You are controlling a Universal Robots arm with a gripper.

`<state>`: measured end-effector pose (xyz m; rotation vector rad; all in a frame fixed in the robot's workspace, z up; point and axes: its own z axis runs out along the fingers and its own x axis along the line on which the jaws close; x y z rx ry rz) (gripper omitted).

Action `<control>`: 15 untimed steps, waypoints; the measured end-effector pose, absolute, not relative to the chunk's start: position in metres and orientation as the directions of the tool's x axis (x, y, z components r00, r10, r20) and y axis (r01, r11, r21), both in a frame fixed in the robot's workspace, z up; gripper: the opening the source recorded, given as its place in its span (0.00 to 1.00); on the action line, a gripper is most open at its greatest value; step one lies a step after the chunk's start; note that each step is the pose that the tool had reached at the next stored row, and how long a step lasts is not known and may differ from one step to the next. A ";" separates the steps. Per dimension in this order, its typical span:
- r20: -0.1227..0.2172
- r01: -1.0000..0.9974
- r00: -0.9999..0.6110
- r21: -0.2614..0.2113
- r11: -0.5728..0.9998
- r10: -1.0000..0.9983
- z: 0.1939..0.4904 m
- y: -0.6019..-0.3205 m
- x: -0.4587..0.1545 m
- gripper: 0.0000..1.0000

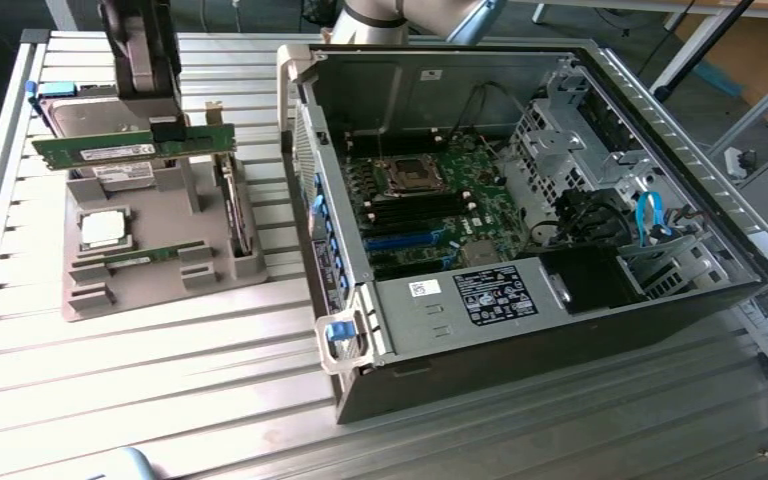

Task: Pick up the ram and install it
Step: 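Pick up the ram and move it above insertion slot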

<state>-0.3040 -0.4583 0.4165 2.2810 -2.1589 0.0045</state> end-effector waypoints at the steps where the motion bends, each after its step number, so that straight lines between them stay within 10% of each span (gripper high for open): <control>1: 0.003 -0.998 0.055 -0.001 -0.055 -0.998 0.417 -0.458 -0.302 0.12; 15: 0.003 -0.998 0.055 -0.001 -0.055 -0.998 0.417 -0.460 -0.257 0.12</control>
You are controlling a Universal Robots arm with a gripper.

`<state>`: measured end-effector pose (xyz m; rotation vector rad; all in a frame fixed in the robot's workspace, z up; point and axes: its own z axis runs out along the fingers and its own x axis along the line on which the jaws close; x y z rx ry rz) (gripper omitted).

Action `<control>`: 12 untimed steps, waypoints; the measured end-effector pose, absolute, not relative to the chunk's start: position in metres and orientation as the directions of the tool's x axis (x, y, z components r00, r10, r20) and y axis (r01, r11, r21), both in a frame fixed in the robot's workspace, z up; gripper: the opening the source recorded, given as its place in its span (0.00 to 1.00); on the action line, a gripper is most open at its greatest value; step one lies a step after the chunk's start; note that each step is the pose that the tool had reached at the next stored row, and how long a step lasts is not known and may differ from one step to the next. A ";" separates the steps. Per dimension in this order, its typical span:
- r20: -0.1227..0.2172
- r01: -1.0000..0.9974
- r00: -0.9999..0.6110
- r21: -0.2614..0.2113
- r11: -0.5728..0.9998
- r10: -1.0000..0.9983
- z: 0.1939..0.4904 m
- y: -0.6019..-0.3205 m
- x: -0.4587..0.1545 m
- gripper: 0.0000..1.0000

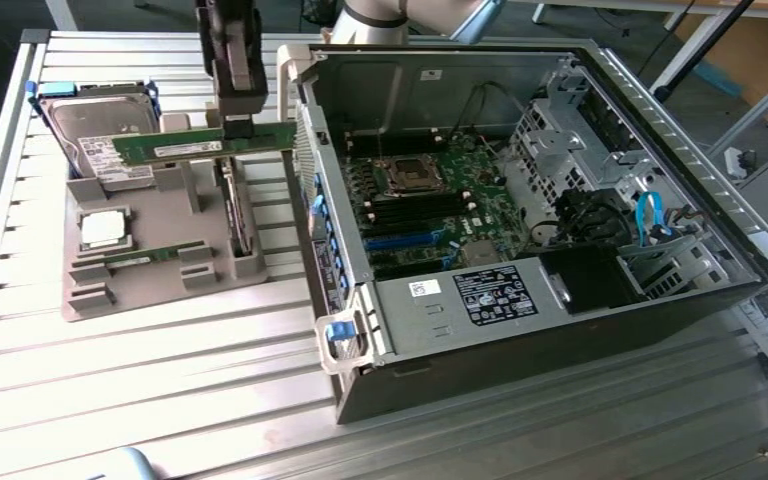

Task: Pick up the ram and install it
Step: 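Pick up the ram and move it above insertion slot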

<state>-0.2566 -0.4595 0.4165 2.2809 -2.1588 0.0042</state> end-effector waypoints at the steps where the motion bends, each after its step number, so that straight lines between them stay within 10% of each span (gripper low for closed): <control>1: 0.003 -0.998 0.055 -0.001 -0.055 -0.998 0.417 -0.460 -0.254 0.12; 12: 0.003 -0.998 0.055 -0.001 -0.055 -0.998 0.417 -0.461 -0.224 0.12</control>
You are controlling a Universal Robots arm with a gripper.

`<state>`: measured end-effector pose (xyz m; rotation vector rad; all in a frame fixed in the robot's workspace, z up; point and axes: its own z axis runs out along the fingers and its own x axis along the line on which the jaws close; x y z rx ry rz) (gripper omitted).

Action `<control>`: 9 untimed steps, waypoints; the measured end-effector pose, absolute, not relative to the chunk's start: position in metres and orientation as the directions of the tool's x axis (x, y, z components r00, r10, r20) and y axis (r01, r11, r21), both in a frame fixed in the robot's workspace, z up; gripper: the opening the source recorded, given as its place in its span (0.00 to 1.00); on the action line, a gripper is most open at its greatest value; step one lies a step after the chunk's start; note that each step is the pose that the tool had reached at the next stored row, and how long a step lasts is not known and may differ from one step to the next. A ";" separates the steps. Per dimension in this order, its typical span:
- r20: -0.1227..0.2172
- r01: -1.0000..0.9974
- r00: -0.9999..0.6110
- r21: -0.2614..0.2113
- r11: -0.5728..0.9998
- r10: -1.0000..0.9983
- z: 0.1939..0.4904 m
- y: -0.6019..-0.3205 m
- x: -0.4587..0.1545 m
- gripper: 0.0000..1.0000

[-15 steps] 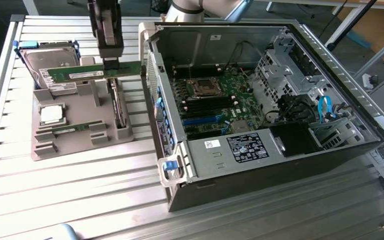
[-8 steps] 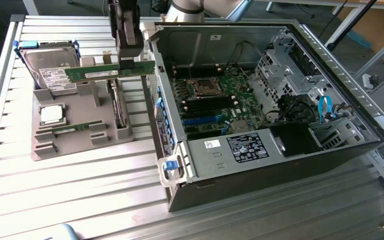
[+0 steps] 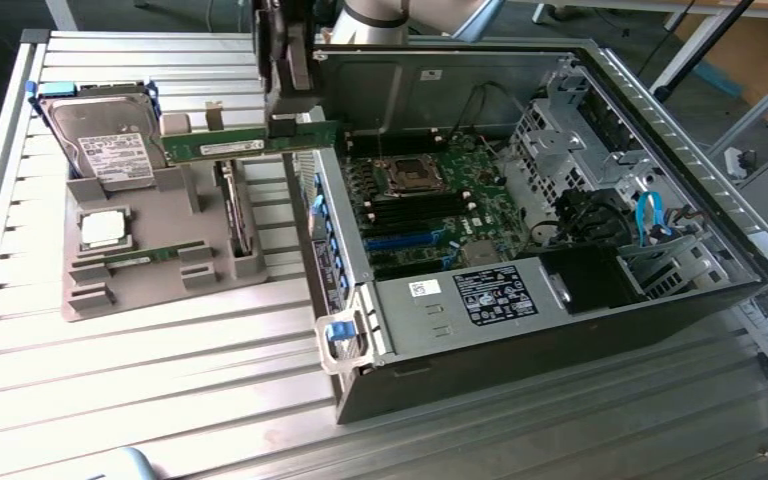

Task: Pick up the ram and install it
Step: 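Pick up the ram and move it above insertion slot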

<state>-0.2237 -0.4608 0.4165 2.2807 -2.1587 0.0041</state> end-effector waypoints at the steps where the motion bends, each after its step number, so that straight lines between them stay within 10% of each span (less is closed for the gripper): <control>1: 0.003 -0.998 0.055 -0.001 -0.055 -0.998 0.417 -0.461 -0.221 0.12; 9: 0.003 -0.998 0.055 -0.001 -0.055 -0.998 0.417 -0.462 -0.201 0.12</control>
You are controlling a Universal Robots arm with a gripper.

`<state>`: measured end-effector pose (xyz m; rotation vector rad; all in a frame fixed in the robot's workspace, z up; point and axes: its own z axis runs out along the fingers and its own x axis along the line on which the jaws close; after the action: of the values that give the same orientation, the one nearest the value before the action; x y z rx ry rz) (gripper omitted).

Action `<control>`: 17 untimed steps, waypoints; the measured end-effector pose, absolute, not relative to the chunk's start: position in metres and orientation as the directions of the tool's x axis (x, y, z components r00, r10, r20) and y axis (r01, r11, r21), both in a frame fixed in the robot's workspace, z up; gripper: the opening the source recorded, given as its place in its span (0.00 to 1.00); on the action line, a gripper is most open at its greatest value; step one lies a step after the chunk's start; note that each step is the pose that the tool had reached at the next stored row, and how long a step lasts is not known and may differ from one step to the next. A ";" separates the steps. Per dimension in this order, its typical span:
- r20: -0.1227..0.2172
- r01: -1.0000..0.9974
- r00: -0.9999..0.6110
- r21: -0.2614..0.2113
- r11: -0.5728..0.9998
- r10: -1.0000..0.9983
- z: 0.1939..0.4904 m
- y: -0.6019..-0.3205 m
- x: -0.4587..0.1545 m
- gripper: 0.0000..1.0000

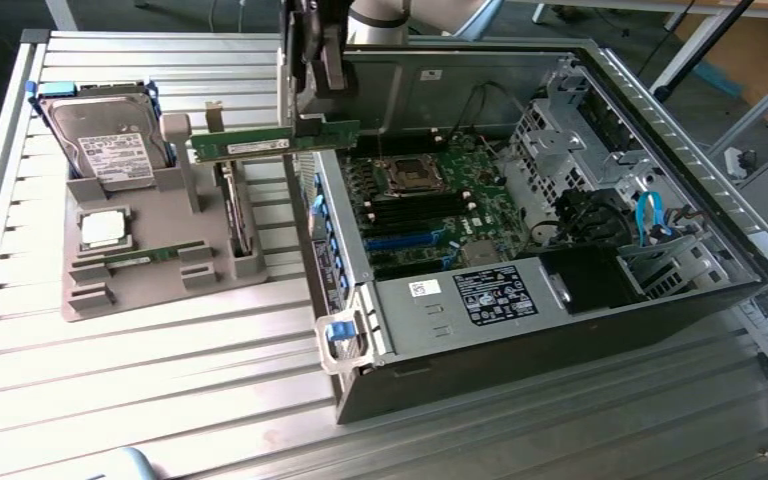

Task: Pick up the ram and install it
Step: 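Pick up the ram and move it above insertion slot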

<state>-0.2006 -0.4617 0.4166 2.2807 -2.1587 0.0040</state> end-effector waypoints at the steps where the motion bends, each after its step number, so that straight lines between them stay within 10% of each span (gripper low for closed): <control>1: 0.003 -0.998 0.055 -0.001 -0.055 -0.998 0.417 -0.462 -0.198 0.12; 17: 0.003 -0.998 0.055 -0.001 -0.055 -0.998 0.417 -0.463 -0.154 0.12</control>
<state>-0.1539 -0.4628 0.4165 2.2806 -2.1589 0.0039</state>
